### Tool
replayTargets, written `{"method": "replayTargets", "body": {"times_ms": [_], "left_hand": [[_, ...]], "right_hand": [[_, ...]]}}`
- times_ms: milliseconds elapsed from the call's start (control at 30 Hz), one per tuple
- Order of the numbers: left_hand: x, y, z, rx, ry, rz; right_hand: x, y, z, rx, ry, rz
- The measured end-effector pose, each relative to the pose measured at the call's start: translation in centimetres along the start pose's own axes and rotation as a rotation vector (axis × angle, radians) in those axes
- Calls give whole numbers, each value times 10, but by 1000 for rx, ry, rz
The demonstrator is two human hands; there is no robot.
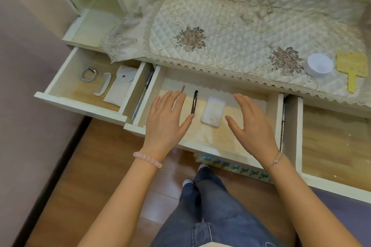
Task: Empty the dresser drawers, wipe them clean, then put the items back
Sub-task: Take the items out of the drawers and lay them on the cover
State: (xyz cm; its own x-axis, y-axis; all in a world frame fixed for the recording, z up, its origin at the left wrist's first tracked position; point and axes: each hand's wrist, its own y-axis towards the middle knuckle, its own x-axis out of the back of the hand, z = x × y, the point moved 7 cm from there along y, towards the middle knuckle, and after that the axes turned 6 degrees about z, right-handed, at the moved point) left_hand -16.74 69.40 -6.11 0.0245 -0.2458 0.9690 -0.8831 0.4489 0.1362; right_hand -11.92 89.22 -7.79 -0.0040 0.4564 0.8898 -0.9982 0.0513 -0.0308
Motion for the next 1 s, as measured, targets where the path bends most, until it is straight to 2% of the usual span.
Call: {"method": "replayTargets", "body": {"times_ms": [533, 1000], "left_hand": [[-80, 63, -1, -11, 12, 162], [-138, 86, 40, -76, -90, 288]], "right_hand": [[-43, 47, -72, -131, 75, 106], [-98, 55, -83, -321, 162, 141]]}}
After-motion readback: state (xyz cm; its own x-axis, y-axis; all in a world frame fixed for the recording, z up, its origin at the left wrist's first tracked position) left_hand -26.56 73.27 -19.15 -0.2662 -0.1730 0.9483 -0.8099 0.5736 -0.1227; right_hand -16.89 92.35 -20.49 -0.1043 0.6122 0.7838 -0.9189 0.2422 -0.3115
